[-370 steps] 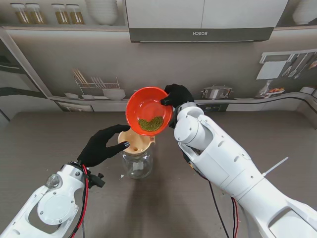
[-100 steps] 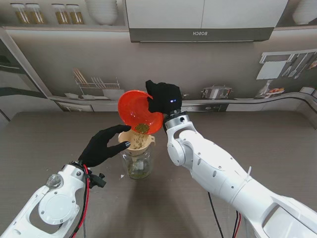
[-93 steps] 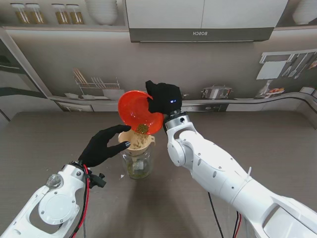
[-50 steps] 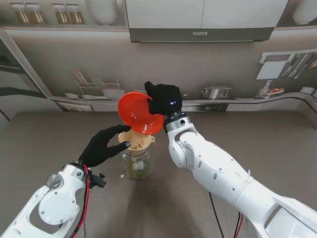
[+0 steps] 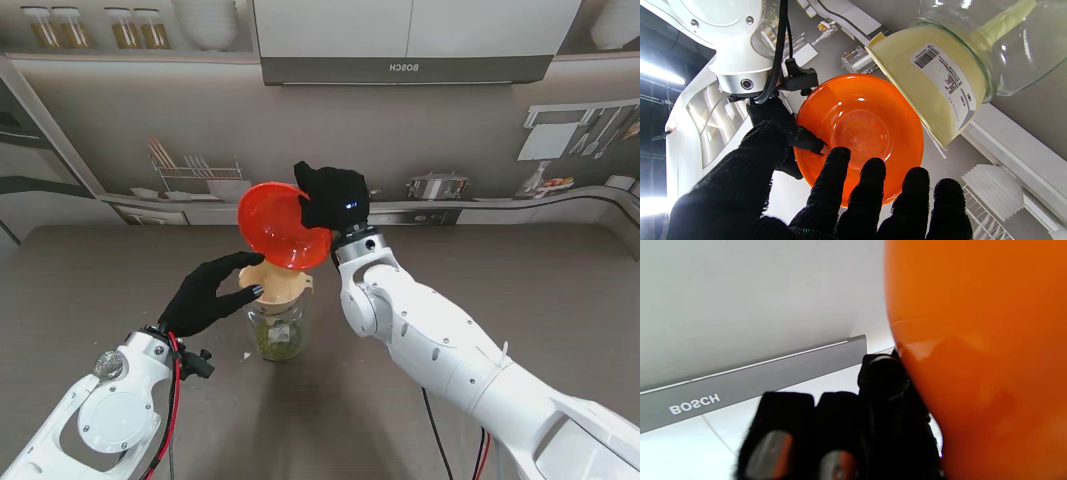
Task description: Pour mung beans into a glass jar with a funnel
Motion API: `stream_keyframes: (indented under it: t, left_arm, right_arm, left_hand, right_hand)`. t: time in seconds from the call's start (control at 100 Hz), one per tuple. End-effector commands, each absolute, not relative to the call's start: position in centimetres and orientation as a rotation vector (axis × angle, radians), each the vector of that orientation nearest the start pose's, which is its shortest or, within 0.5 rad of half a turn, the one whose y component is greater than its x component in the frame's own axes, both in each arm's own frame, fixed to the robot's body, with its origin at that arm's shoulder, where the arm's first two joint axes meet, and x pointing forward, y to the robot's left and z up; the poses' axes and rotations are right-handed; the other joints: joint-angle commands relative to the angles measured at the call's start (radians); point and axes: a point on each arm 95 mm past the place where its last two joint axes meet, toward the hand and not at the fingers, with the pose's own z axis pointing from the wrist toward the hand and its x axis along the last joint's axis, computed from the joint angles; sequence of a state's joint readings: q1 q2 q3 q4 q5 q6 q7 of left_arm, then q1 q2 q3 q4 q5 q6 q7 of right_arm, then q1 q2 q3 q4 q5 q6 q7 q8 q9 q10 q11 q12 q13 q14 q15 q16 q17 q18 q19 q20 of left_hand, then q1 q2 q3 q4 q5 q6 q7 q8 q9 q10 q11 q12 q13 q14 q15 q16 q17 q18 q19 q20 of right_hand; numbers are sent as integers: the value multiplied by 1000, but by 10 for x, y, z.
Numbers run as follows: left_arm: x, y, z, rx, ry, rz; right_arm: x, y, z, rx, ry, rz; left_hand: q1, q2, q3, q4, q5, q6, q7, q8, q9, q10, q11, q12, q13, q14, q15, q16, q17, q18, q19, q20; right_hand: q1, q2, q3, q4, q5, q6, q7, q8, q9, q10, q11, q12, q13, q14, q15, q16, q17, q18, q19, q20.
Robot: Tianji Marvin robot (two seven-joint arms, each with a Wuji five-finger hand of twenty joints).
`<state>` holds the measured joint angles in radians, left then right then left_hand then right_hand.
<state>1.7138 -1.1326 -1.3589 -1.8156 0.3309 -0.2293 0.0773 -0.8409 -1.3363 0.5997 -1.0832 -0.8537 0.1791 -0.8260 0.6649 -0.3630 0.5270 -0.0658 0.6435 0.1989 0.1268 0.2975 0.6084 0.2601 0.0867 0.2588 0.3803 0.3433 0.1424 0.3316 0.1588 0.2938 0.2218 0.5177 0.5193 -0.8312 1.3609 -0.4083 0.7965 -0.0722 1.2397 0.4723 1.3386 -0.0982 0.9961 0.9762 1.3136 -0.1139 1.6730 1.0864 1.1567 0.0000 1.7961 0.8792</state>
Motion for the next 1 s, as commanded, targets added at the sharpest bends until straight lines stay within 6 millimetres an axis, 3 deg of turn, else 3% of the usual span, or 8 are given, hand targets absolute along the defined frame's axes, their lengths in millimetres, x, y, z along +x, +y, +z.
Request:
stream_keyframes:
  t: [0.0,0.55,0.99]
  left_arm:
    - [368,-3,-259,-1556,969,-2236]
    - [367,-2,-259,-1564,962,-2230]
    - [368,-2,-259,-1576,964,-2226]
  right_arm:
    - [511,165,-193,538,891,1906]
    - [509,148,-189,1004,749,1985]
    - [509,100,-192,1249,721,1935]
  left_hand:
    - [9,46,-22,31,7,-3,1,-4,14,-4,-12,-6,-19,-23,-25,0,-16,-19,-27,12]
    - [10,49,-23,32,7,0,0,-4,14,-3,-12,-6,-18,-22,-25,0,-16,-19,-27,13]
    - [11,53,-24,32,14,2,3,-4,14,-2,-12,-6,-18,-22,-25,1,-16,-19,-27,13]
  right_hand:
    - [46,61,108,5,-10,-55,57,13,78,69,2,-18,12,-189,83,25,49,-190,179,19]
    - [63,53,106,9,3,-35,53,8,82,89,3,-20,11,-169,94,28,49,-174,191,24]
    - [75,47,105,13,12,-23,46,6,82,105,3,-18,10,-149,103,27,49,-158,198,25]
